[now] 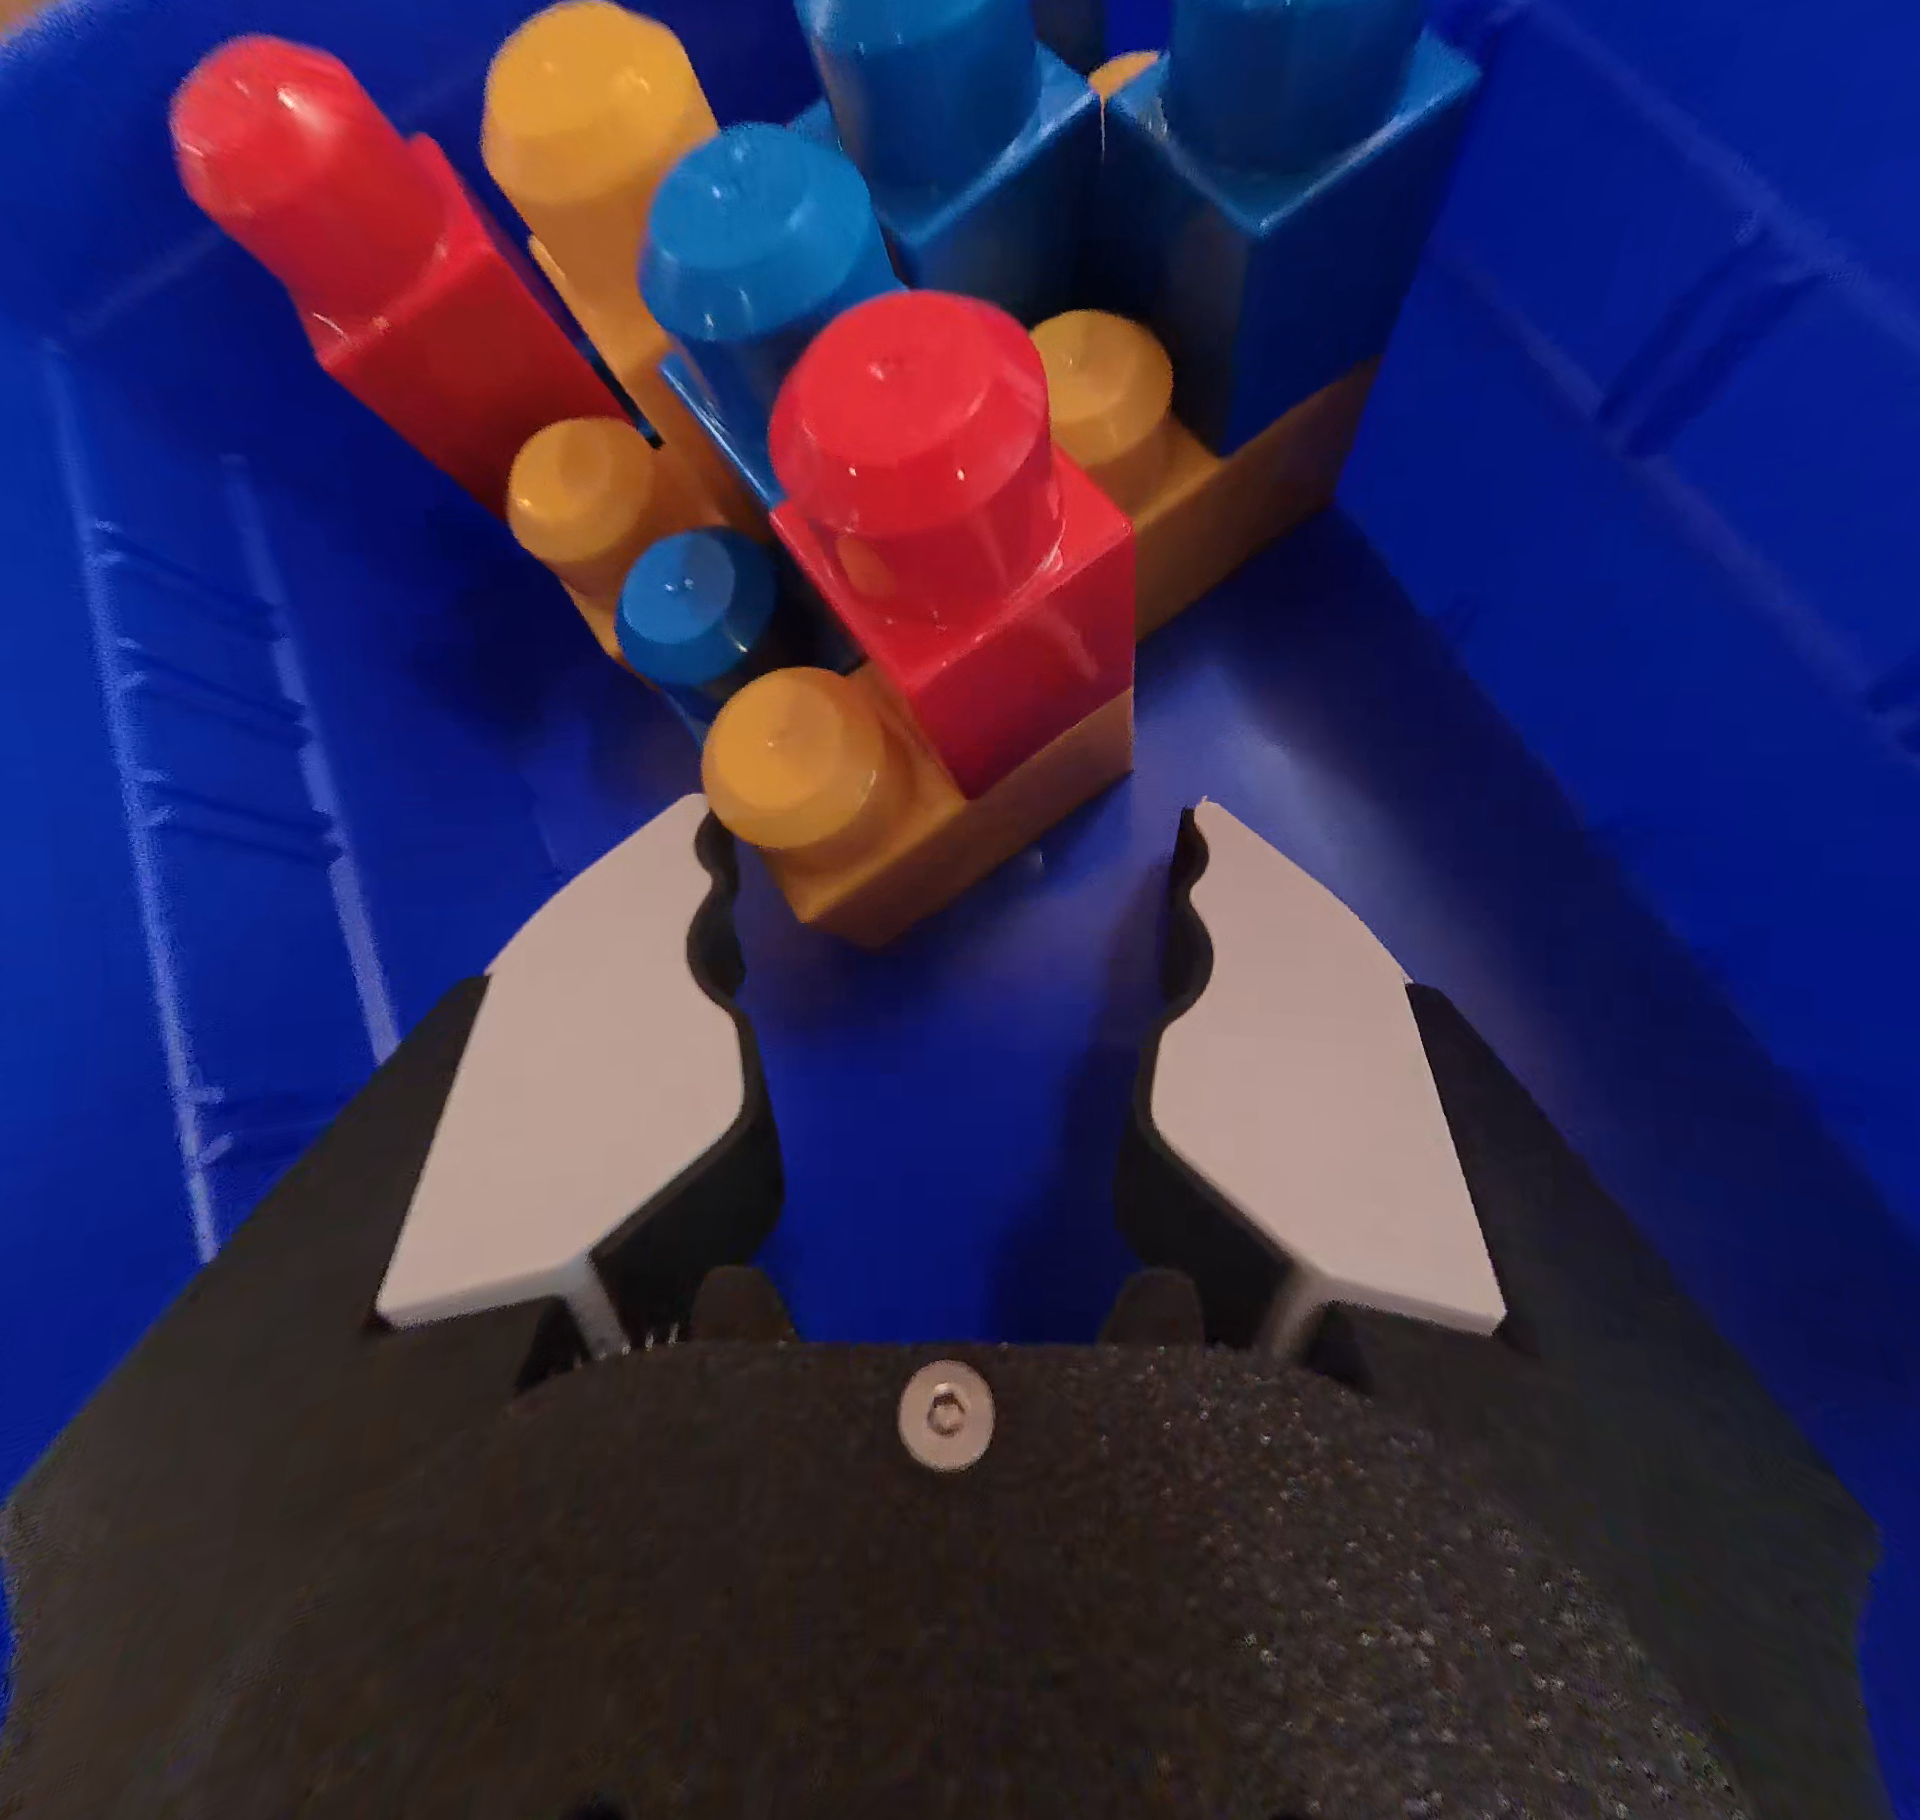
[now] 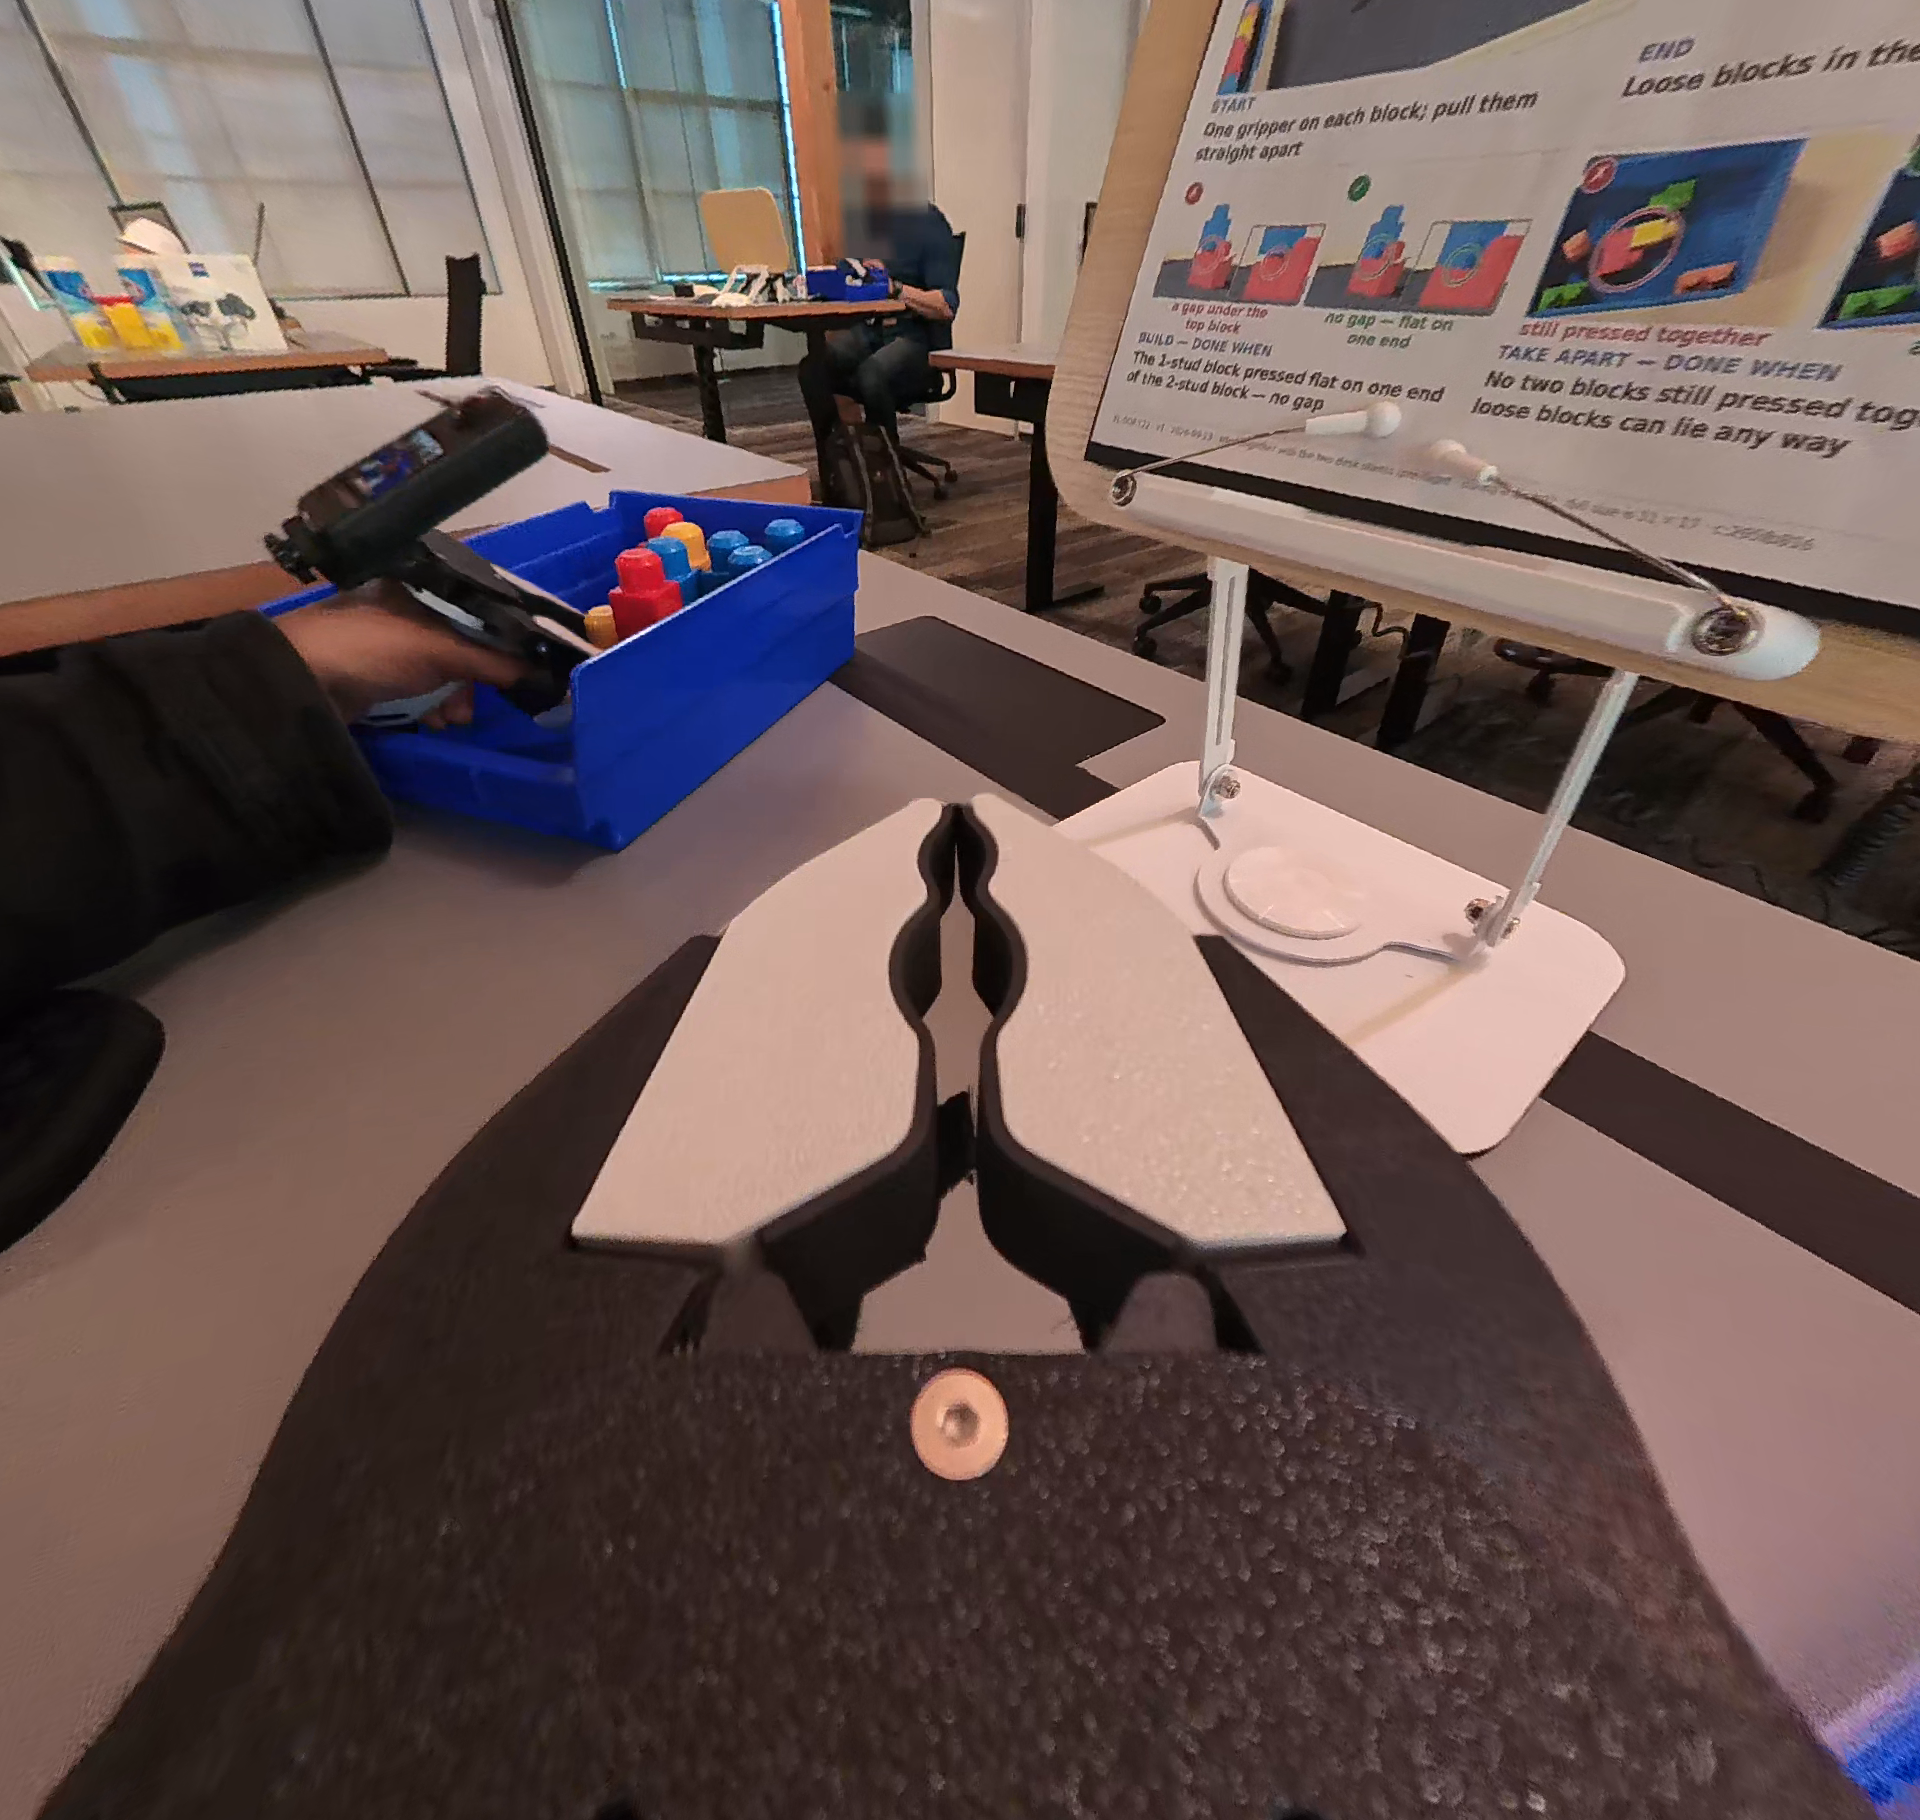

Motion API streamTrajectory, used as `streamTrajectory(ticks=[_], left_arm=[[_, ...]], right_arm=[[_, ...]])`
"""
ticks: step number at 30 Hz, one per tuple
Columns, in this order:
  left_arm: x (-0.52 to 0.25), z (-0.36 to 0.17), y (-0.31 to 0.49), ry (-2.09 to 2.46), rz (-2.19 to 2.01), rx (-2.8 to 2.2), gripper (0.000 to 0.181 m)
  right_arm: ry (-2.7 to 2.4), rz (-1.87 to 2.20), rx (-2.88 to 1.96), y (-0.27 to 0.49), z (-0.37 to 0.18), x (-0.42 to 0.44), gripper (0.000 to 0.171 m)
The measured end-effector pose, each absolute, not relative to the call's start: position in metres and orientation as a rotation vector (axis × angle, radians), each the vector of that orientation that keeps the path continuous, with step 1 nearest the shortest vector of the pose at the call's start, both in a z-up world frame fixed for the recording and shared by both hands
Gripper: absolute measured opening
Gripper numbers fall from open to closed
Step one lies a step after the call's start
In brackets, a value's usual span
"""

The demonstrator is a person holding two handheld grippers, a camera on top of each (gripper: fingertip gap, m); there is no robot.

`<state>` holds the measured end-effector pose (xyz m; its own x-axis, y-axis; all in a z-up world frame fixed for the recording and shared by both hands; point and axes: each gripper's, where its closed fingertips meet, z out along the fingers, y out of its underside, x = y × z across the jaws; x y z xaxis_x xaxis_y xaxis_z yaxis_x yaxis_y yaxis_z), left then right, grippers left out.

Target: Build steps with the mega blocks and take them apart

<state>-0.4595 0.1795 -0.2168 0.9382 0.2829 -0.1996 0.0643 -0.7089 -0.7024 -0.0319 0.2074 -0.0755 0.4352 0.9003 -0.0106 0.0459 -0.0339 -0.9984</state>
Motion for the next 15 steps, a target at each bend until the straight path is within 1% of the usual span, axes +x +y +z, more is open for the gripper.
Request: streamTrajectory(ticks=[3, 10, 12, 14, 15], left_arm=[[-0.459, -0.226, 0.182, -0.253, 0.350, -2.383, 0.086], [-0.468, -0.230, 0.191, -0.344, 0.294, -2.355, 0.091], [-0.470, -0.230, 0.193, -0.373, 0.290, -2.350, 0.091], [-0.473, -0.230, 0.193, -0.399, 0.298, -2.354, 0.084], [-0.473, -0.230, 0.192, -0.402, 0.295, -2.359, 0.084]], right_arm=[[-0.918, 0.859, -1.450, 0.205, -0.080, -0.035, 0.000], [-0.951, 0.844, -1.461, 0.204, -0.087, -0.040, 0.000], [-0.955, 0.840, -1.467, 0.204, -0.089, -0.041, 0.000], [-0.961, 0.834, -1.471, 0.204, -0.092, -0.042, 0.000], [-0.964, 0.831, -1.473, 0.204, -0.093, -0.042, 0.000]])
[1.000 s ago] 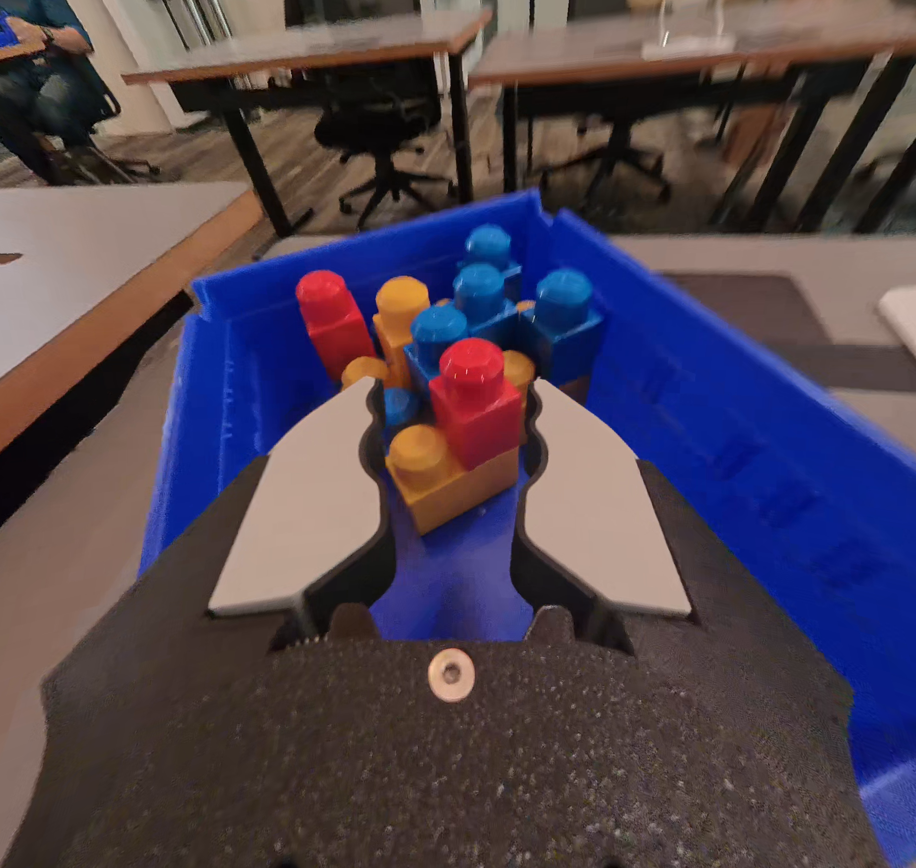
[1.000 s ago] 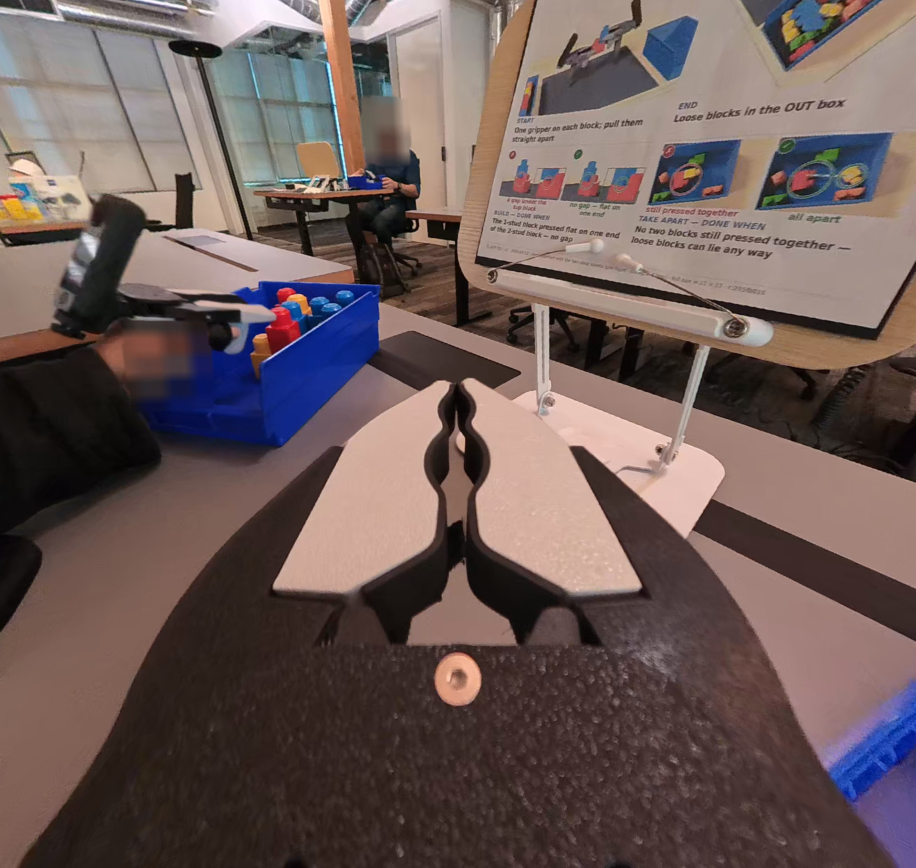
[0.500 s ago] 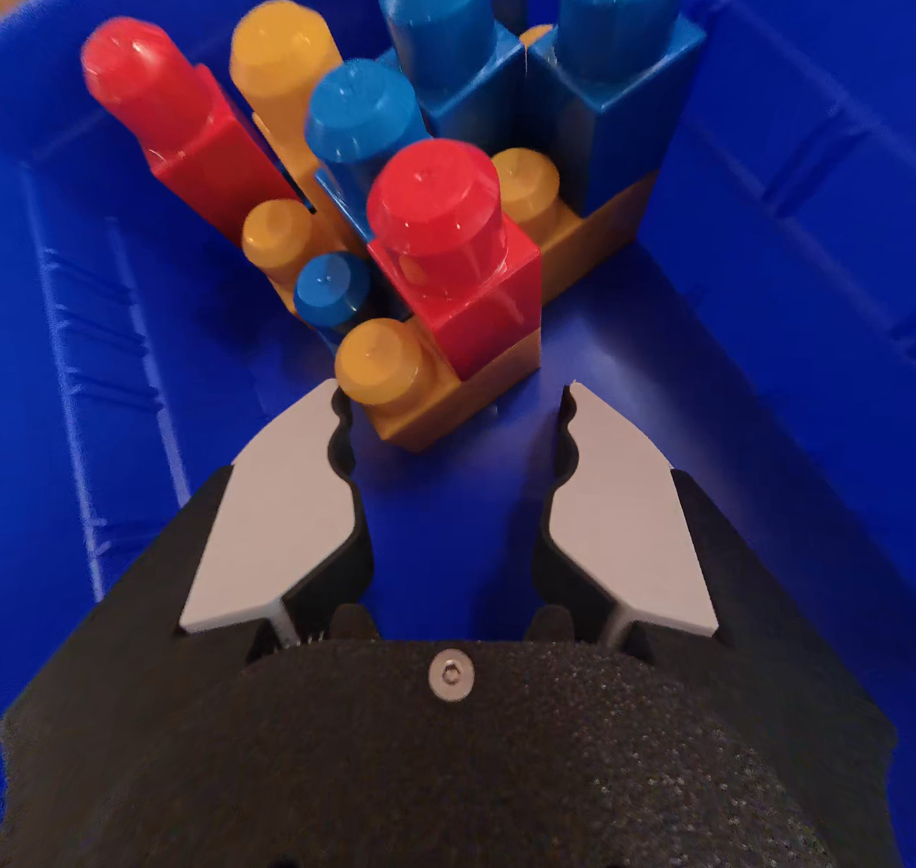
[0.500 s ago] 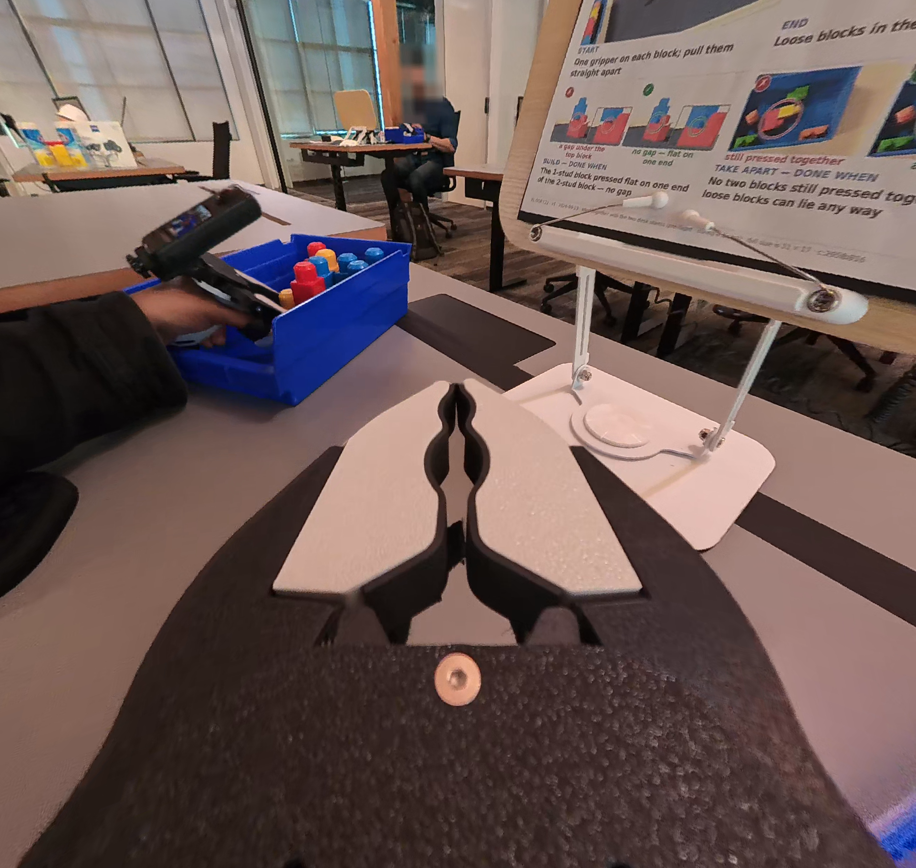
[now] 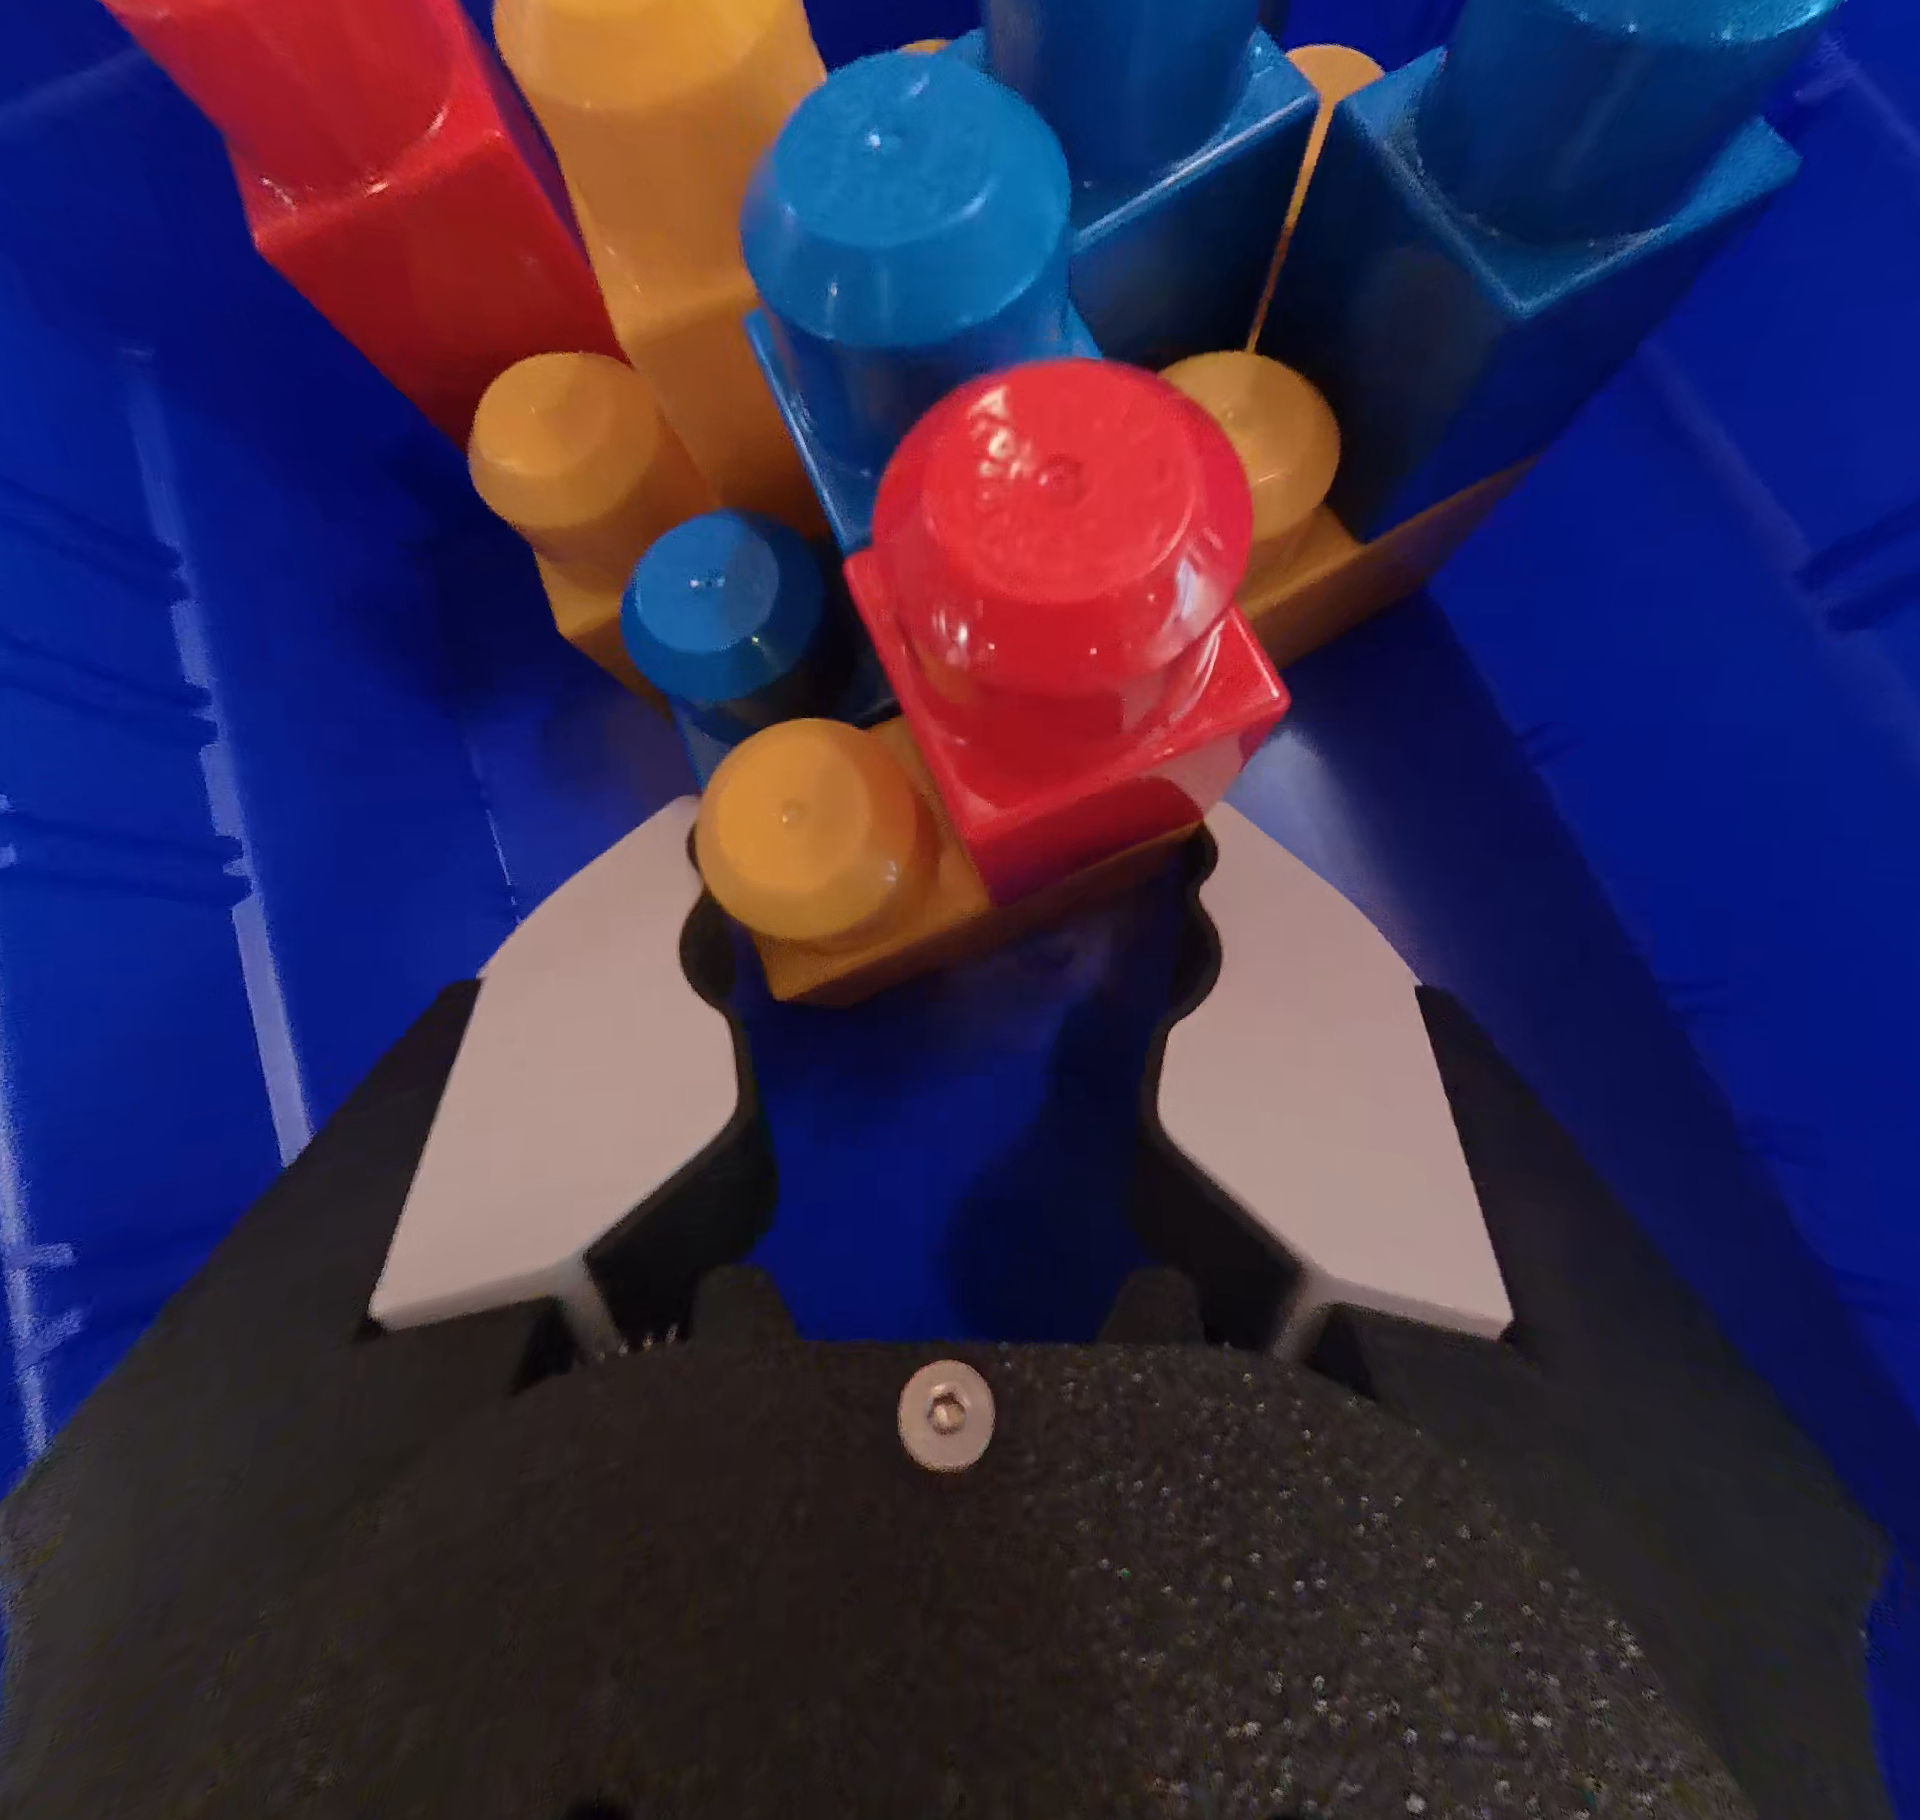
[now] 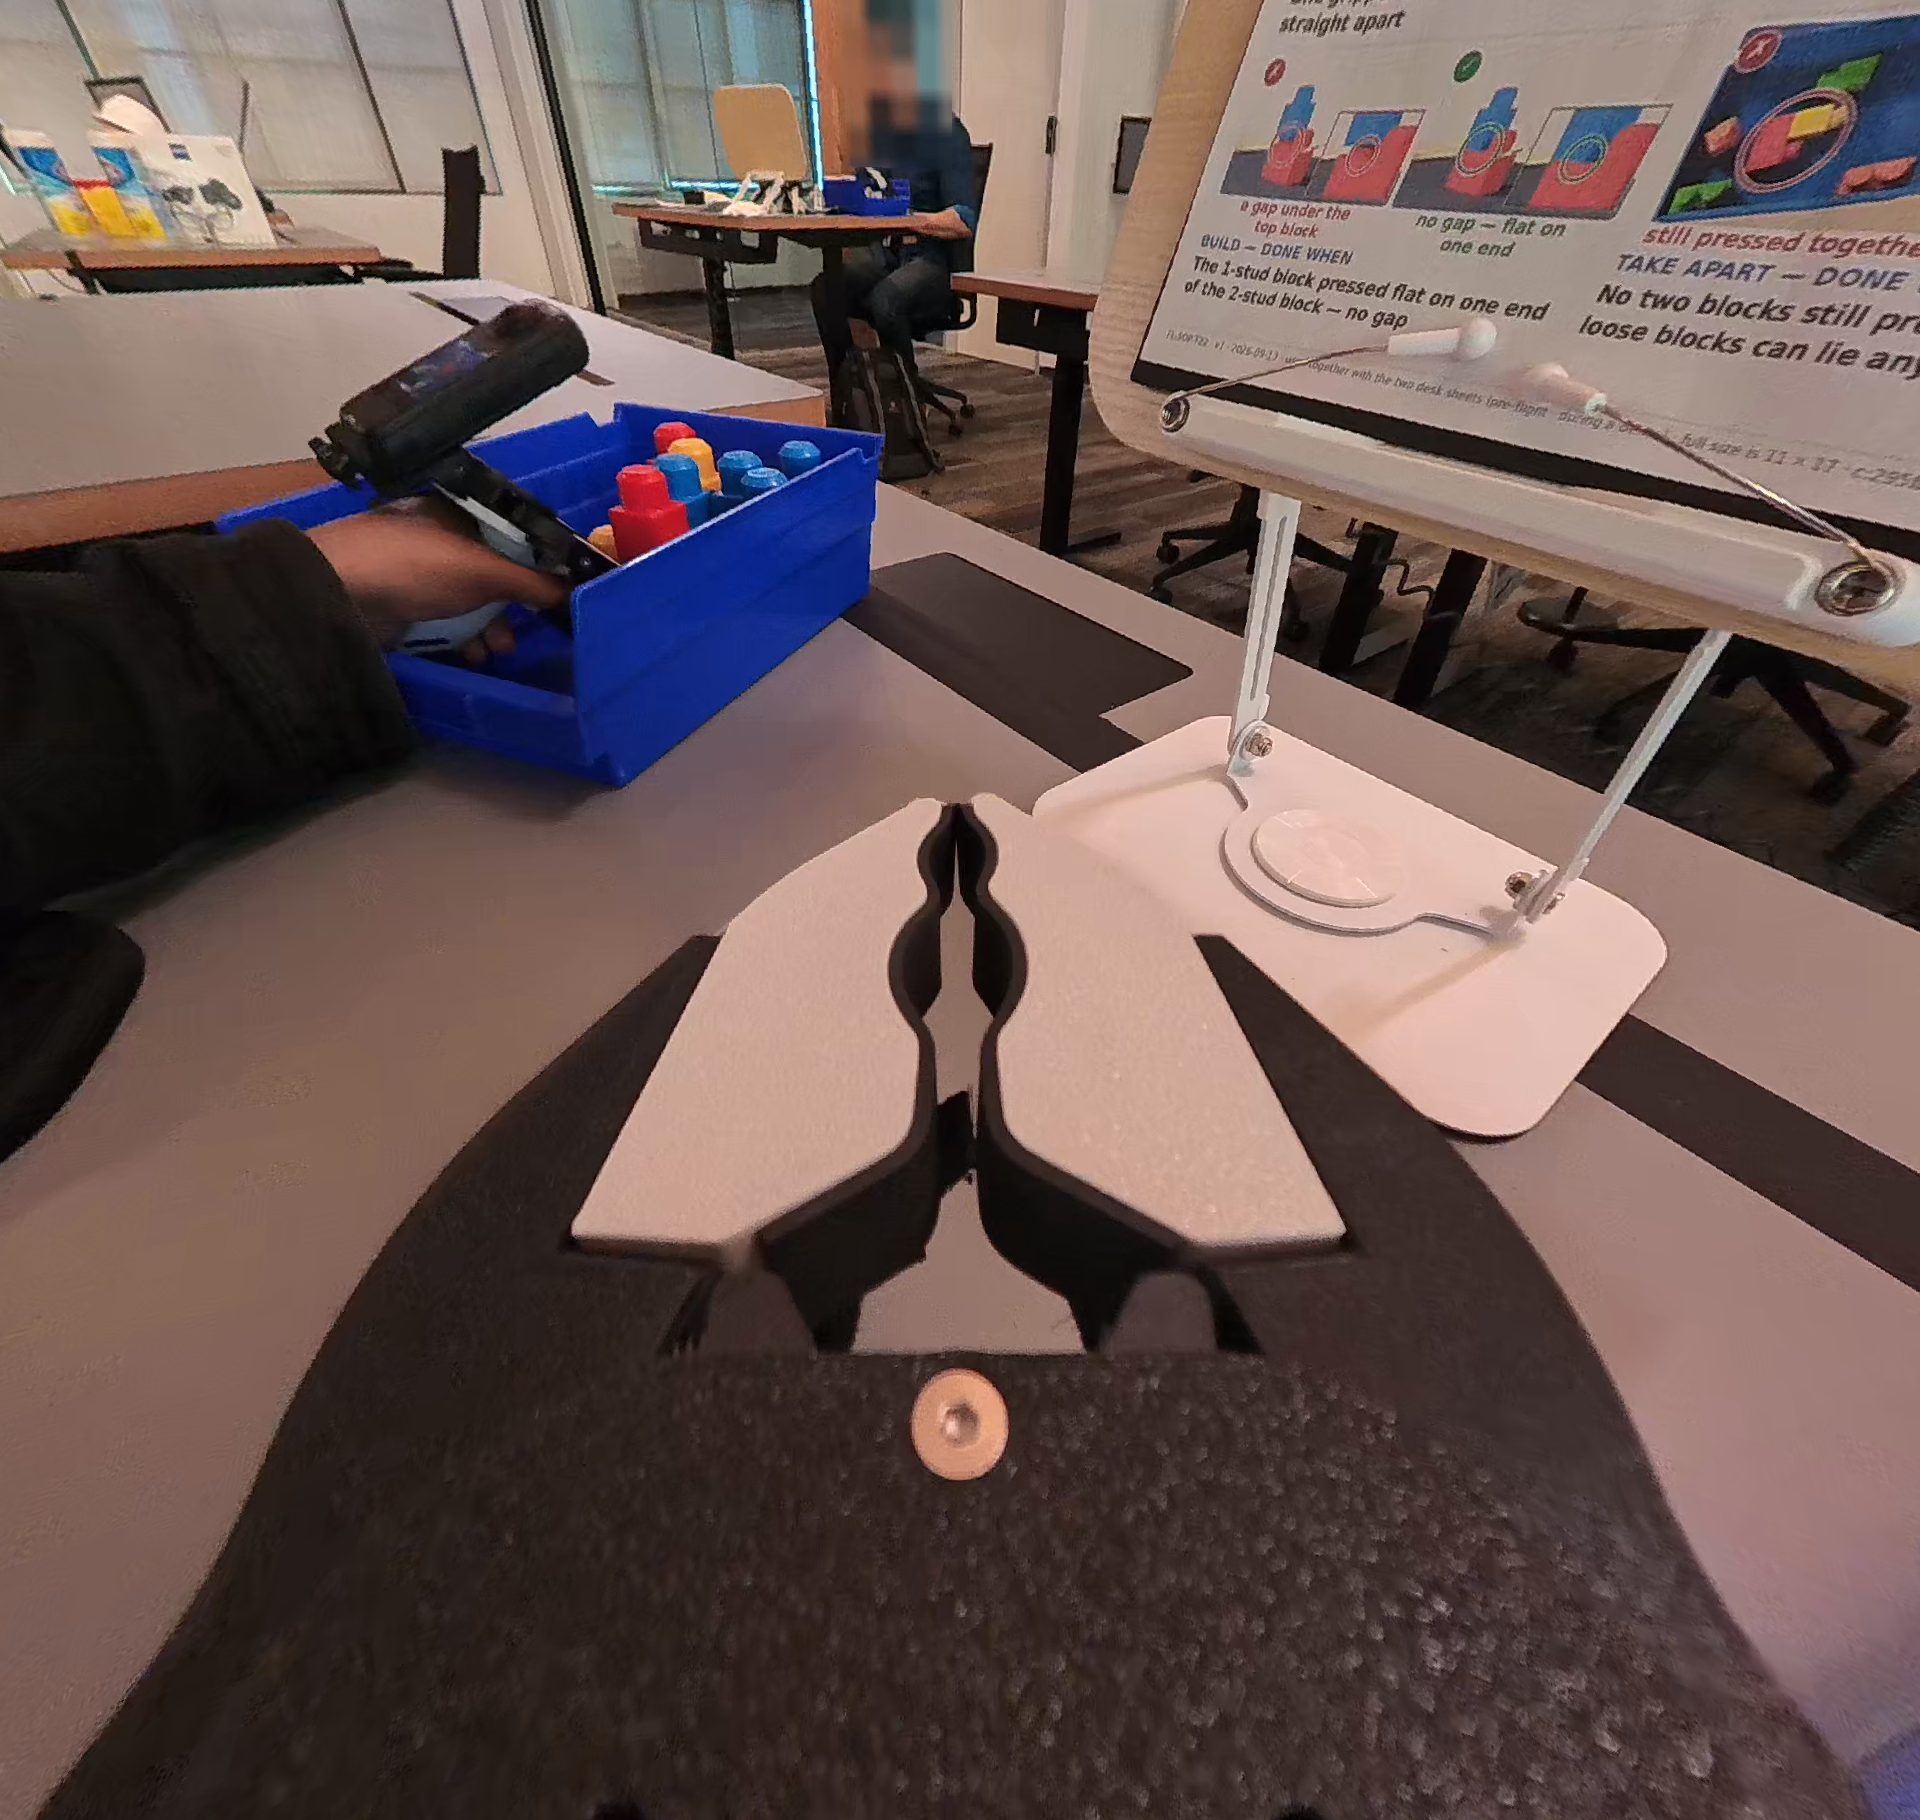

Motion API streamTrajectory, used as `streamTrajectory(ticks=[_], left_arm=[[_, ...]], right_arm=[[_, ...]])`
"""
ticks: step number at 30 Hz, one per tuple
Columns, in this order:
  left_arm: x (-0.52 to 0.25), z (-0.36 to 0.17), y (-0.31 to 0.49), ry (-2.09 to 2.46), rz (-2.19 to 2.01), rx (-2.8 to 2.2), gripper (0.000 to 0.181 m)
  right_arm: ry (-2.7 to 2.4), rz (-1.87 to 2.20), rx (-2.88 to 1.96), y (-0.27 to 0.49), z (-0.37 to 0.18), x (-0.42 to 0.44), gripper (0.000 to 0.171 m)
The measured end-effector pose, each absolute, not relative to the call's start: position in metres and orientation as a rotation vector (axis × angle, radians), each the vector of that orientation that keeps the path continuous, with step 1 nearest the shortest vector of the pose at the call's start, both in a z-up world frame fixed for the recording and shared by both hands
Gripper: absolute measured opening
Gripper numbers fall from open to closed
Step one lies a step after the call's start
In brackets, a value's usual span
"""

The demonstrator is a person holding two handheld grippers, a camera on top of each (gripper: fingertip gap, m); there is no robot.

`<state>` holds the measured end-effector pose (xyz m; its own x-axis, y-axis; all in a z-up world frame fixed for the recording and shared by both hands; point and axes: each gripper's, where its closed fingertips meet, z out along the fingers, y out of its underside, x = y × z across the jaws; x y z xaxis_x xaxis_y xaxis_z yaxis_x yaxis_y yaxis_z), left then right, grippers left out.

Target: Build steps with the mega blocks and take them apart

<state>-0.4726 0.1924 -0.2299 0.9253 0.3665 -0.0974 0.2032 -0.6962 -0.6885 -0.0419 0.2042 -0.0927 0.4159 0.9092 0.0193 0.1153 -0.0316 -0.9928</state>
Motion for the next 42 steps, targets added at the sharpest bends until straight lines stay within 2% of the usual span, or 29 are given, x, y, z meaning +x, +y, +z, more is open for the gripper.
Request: streamTrajectory(ticks=[7, 13, 18, 22, 27, 32, 37, 40, 42], left_arm=[[-0.468, -0.212, 0.184, -0.392, 0.311, -2.322, 0.083], [-0.447, -0.140, 0.180, -0.255, 0.396, -2.159, 0.083], [-0.374, -0.064, 0.194, -0.016, 0.290, -1.951, 0.083], [-0.286, -0.032, 0.203, 0.234, 0.177, -1.827, 0.082], [-0.183, -0.051, 0.208, 0.506, 0.096, -1.805, 0.082], [-0.116, -0.107, 0.206, 0.694, 0.048, -1.892, 0.082], [-0.085, -0.145, 0.199, 0.819, 0.082, -1.938, 0.082], [-0.079, -0.152, 0.196, 0.864, 0.114, -1.940, 0.082], [-0.076, -0.154, 0.195, 0.882, 0.134, -1.935, 0.082]], right_arm=[[-0.967, 0.820, -1.475, 0.205, -0.094, -0.040, 0.000], [-0.952, 0.827, -1.464, 0.206, -0.092, -0.039, 0.000], [-0.966, 0.836, -1.410, 0.200, -0.084, -0.041, 0.000], [-0.971, 0.825, -1.377, 0.196, -0.077, -0.040, 0.000], [-0.967, 0.844, -1.313, 0.189, -0.063, -0.038, 0.004], [-1.075, 0.787, -1.251, 0.171, -0.056, -0.046, 0.028], [-1.236, 0.611, -1.273, 0.163, -0.080, -0.062, 0.044], [-1.255, 0.596, -1.315, 0.165, -0.092, -0.066, 0.045], [-1.271, 0.568, -1.338, 0.167, -0.099, -0.065, 0.038]])
